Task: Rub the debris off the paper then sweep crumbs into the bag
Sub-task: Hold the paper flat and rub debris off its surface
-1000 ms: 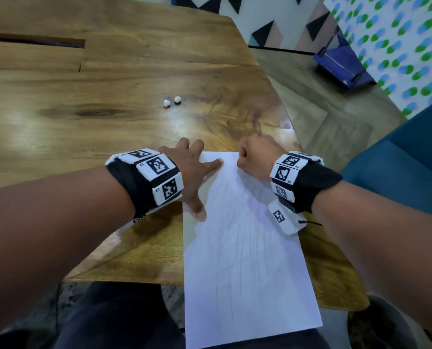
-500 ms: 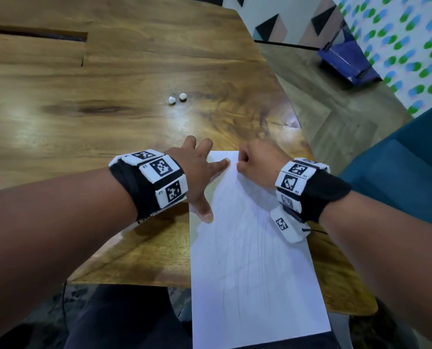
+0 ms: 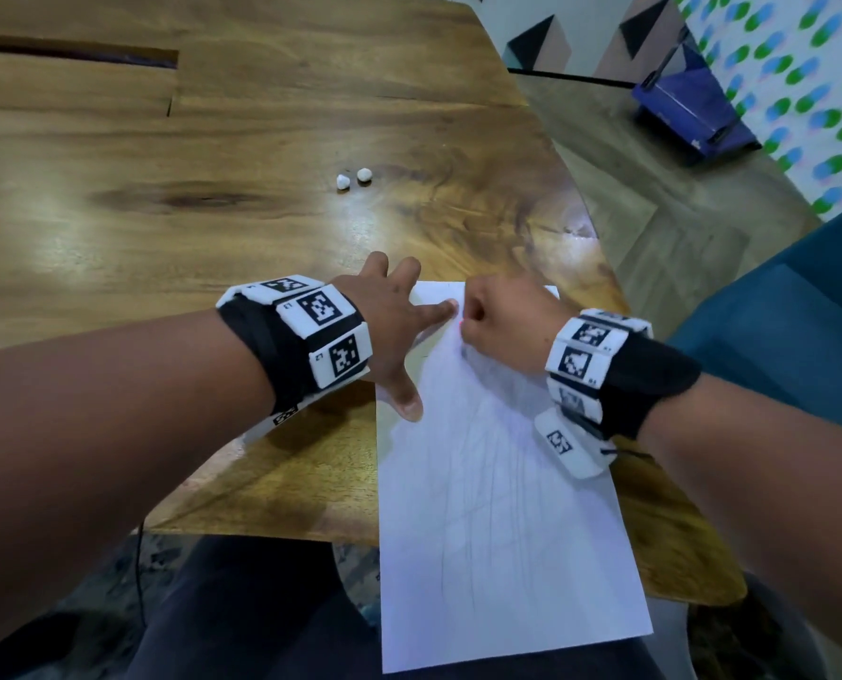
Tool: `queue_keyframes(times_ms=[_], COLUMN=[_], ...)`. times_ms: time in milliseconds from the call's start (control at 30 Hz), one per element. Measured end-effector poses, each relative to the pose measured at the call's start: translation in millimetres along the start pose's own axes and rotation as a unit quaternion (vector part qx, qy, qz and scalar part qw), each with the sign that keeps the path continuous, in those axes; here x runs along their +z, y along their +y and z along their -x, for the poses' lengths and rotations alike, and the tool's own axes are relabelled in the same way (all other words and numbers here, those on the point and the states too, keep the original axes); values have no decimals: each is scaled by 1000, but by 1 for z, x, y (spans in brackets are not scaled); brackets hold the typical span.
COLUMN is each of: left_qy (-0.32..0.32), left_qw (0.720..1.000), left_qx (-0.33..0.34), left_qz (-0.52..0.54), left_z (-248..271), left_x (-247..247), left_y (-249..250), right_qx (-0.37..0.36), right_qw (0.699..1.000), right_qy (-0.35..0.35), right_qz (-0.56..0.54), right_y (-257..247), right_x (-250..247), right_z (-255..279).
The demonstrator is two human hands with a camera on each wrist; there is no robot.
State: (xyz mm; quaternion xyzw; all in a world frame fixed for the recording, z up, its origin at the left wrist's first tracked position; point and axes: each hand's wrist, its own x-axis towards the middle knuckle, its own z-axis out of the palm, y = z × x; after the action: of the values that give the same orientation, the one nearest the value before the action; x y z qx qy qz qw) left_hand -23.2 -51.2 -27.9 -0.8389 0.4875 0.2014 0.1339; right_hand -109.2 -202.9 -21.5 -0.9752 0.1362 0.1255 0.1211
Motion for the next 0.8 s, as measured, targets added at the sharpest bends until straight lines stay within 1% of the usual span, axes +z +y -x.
queue_keyframes(times_ms=[100, 167, 233, 333, 400, 467, 567, 633, 733, 800], left_qy=[0, 2, 7, 8, 7, 5, 2, 1, 3, 4], left_qw=[1000, 1000, 1000, 1000, 1000, 1000, 1000, 1000, 1000, 1000], left_qx=[-5, -7, -4, 2, 0, -1, -4, -4, -3, 1], left_qz=[-1, 4, 8, 4, -1, 5, 7, 3, 10, 15], left_z=[0, 1, 1, -1, -1, 0, 1, 0, -1, -1], left_x=[1, 0, -1, 0, 1, 0, 0, 1, 0, 1], left_y=[1, 1, 1, 1, 1, 1, 1, 1, 0, -1], right_qx=[27, 25, -4, -73, -92, -73, -2, 20, 11, -39], right_qw=[999, 999, 1000, 996, 994, 997, 1000, 999, 1000, 999], right_qy=[19, 27, 16, -38, -56, -36, 5, 21, 15, -9], right_qz=[9, 7, -1, -22, -20, -5, 12, 16, 25, 18], right_y=[12, 7, -6, -27, -30, -20, 5, 13, 2, -13], right_x=[-11, -7, 4, 18, 19, 15, 5, -2, 2, 11], right_z=[-10, -5, 10, 34, 38, 29, 7, -1, 7, 22])
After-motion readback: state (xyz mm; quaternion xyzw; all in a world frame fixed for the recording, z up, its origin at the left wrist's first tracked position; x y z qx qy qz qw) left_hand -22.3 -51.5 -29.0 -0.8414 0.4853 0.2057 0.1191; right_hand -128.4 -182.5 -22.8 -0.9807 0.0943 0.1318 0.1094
